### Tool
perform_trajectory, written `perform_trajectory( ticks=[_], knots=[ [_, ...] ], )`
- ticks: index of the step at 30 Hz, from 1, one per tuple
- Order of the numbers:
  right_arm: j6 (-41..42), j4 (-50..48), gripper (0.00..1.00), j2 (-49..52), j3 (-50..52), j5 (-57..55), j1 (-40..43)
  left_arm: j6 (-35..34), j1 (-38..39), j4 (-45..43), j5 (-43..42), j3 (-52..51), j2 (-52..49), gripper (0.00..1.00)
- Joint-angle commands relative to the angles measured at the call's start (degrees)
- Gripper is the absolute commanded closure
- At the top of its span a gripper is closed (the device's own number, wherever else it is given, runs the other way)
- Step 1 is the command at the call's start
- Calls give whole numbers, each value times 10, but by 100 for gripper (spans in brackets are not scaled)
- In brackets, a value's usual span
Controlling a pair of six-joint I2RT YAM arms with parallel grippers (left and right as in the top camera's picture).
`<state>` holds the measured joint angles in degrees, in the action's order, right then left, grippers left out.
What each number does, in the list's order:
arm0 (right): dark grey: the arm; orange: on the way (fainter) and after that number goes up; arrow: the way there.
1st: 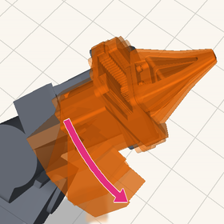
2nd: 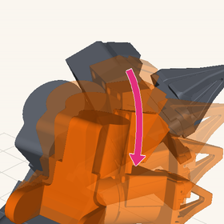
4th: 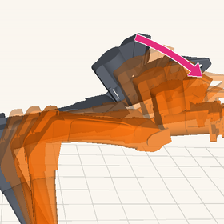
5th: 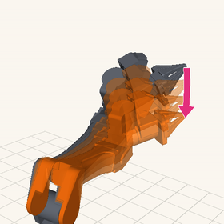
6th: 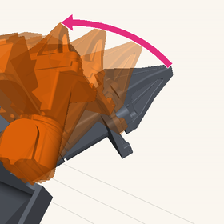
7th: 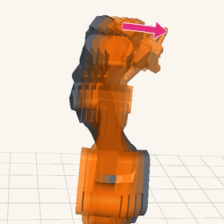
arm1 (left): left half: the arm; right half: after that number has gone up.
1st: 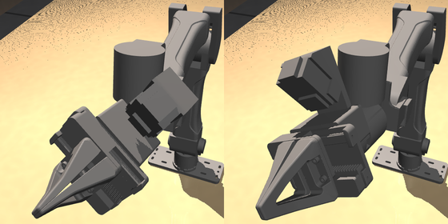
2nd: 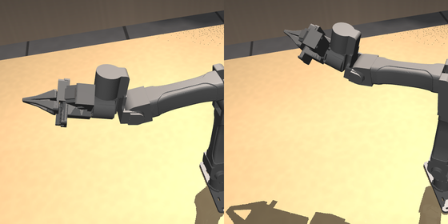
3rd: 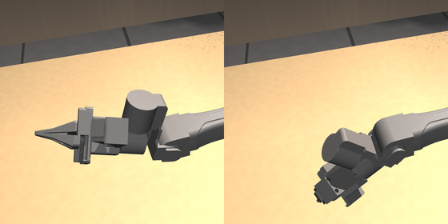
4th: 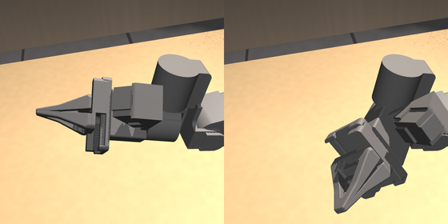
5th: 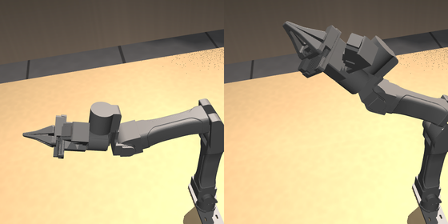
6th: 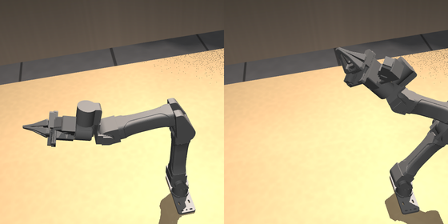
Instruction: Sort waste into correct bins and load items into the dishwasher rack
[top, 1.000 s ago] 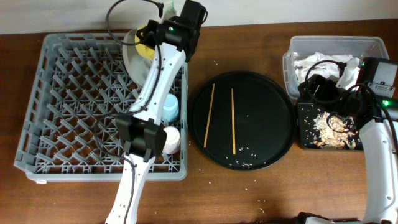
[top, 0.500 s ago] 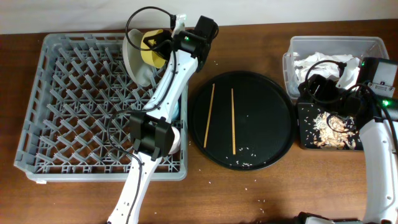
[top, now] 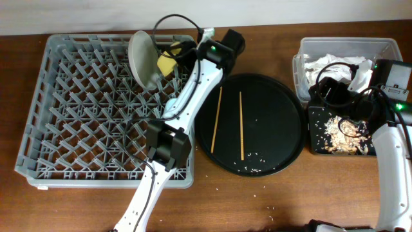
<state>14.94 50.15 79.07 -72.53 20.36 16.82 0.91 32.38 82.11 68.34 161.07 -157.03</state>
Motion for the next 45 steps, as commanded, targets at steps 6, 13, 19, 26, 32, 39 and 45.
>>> perform_trajectory(
  ticks=[6,13,19,26,32,39,45],
  knots=[
    [-1,0,2,2,0,-7,1,13,2,15,-216,7,67,50],
    [-1,0,1,2,0,-7,1,13,-19,14,-608,7,192,25],
    [-1,0,2,2,0,-7,1,10,-6,97,-736,2,178,39],
    [-1,0,2,2,0,-7,1,-110,34,112,-728,2,41,48],
    [-1,0,2,2,0,-7,1,-138,29,91,-675,2,-26,49],
    [-1,0,1,2,0,-7,1,-144,8,90,-668,1,-49,50],
    [-1,0,1,2,0,-7,1,-144,8,93,-671,1,-69,83]
  ],
)
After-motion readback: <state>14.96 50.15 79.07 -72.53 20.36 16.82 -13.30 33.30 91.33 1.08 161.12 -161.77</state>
